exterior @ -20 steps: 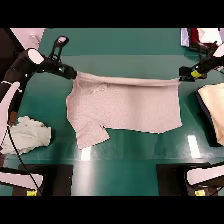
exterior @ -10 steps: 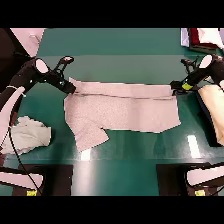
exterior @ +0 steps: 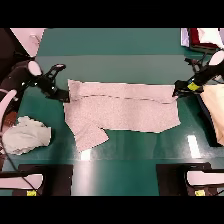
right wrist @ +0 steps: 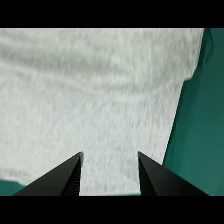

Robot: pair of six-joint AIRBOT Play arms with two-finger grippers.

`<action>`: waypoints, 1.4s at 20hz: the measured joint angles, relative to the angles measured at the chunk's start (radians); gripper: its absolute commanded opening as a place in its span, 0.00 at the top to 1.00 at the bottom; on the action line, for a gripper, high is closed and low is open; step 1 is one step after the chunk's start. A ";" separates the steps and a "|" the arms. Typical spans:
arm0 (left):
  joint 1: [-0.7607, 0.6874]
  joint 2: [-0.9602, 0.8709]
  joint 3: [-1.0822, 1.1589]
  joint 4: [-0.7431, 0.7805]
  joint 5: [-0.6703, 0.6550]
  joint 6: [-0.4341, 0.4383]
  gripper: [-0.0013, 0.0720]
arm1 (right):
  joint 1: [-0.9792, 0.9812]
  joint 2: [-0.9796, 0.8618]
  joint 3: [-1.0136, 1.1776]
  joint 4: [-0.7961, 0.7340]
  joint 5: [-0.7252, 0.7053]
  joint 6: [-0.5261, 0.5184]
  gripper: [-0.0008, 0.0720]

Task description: Fold the shirts.

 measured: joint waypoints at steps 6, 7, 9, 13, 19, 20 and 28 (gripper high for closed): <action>0.018 0.292 -0.455 -0.177 0.030 -0.085 0.15 | 0.031 0.187 0.000 0.003 0.000 -0.005 0.43; 0.019 0.323 -0.514 -0.218 0.053 -0.091 0.15 | 0.033 0.206 0.000 0.003 -0.005 -0.006 0.43; 0.021 0.359 -0.592 -0.282 0.106 -0.098 0.15 | 0.035 0.233 0.000 0.002 -0.011 -0.006 0.43; 0.021 0.389 -0.662 -0.358 0.213 -0.103 0.15 | 0.038 0.254 -0.001 0.003 -0.014 -0.006 0.43; 0.021 0.399 -0.686 -0.392 0.338 -0.108 0.16 | 0.039 0.261 -0.001 0.003 -0.001 -0.006 0.43; 0.021 0.399 -0.686 -0.392 0.347 -0.108 0.42 | 0.039 0.262 -0.001 0.003 0.007 -0.006 0.43; 0.021 0.399 -0.689 -0.388 0.330 -0.084 0.96 | 0.038 0.267 -0.011 0.003 0.079 -0.005 0.43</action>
